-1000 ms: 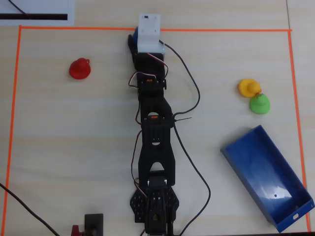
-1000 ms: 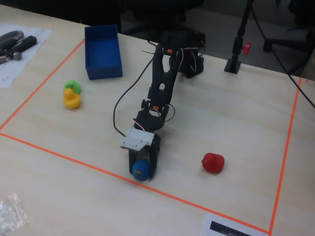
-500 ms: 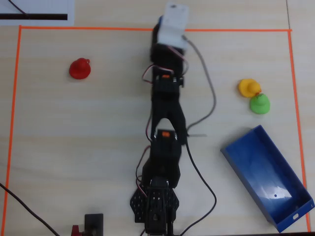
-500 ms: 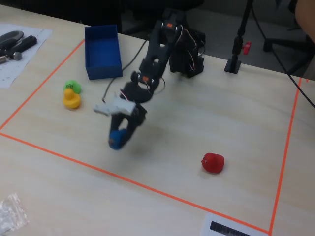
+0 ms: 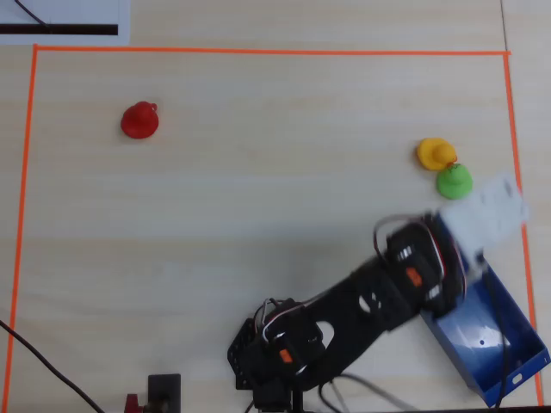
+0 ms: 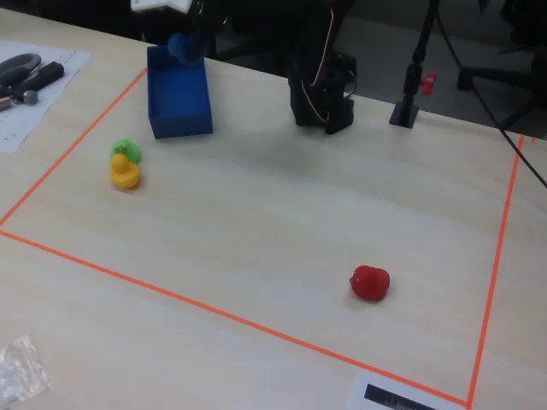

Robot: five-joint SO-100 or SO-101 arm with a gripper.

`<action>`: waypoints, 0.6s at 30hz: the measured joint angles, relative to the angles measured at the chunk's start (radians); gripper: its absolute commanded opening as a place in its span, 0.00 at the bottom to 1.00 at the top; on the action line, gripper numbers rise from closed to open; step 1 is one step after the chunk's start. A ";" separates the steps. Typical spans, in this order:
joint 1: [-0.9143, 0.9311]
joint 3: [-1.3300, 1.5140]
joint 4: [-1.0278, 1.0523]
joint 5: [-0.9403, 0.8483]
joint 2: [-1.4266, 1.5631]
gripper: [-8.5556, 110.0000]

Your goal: Grasp blue duck and put it into box.

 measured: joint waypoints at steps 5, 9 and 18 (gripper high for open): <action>0.241 0.219 0.020 -0.052 0.029 0.07; 0.328 0.360 -0.201 -0.028 -0.055 0.07; 0.357 0.198 -0.634 0.018 -0.491 0.07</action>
